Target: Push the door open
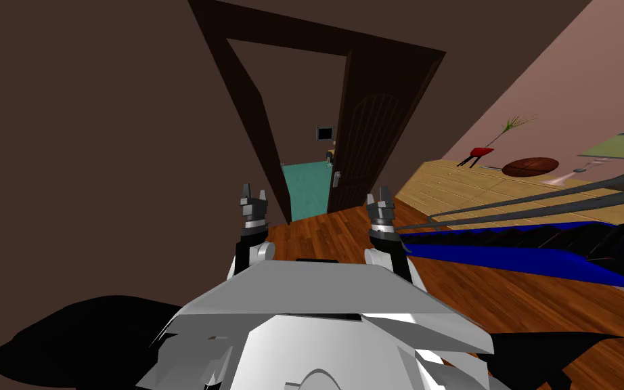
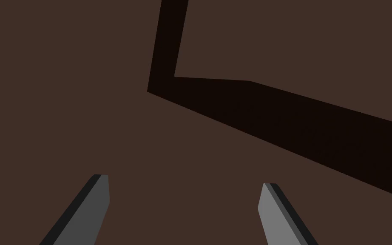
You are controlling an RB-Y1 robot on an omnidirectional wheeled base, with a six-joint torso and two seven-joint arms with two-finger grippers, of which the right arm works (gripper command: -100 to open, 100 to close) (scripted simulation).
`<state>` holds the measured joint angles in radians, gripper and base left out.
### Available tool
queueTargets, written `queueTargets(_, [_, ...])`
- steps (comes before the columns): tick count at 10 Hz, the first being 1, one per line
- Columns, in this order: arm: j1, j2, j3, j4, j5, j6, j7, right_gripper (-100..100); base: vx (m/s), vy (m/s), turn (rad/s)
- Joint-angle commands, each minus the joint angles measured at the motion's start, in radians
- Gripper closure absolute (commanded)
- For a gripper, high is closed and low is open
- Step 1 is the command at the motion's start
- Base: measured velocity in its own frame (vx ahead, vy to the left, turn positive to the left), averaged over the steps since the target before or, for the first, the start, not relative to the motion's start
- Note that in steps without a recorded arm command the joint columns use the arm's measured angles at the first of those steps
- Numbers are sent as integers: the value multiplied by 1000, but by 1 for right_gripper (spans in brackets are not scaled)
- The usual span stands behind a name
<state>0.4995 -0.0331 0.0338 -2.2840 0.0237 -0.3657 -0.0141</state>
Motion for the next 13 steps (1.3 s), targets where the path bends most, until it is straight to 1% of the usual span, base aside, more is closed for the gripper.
queueTargets(1, [-13, -6, 3, 29, -1, 3, -2, -100, 200, -32, 32])
queueTargets(3, [-26, -12, 6, 58, -2, 6, -4, -100, 159, -64, 54])
queueTargets(5, [-49, -21, 11, 110, -4, 11, -7, -100, 136, -92, 57])
queueTargets(8, [-70, -28, 15, 157, -6, 16, -10, -100, 113, -68, 41])
queueTargets(9, [-85, -32, 18, 192, -7, 20, -12, -100, 139, -79, 64])
queueTargets(13, [-119, -40, 26, 268, -10, 27, -17, -100, 113, -74, 52])
